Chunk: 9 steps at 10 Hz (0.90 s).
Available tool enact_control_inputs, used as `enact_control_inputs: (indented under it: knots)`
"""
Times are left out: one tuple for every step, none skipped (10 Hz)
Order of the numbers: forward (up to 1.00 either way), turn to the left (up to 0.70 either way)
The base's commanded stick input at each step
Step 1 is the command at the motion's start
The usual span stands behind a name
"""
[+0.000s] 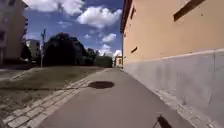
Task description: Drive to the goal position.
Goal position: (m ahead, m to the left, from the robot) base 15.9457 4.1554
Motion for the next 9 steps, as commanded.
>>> enact_control_inputs:
  knots:
    - [0.85, 0.00]
    - [0.85, 0.00]
    - [0.85, 0.00]
    - [0.85, 0.00]
    - [0.85, 0.00]
    - [0.85, 0.00]
    - [0.85, 0.00]
    - [0.85, 0.00]
    - [0.85, 0.00]
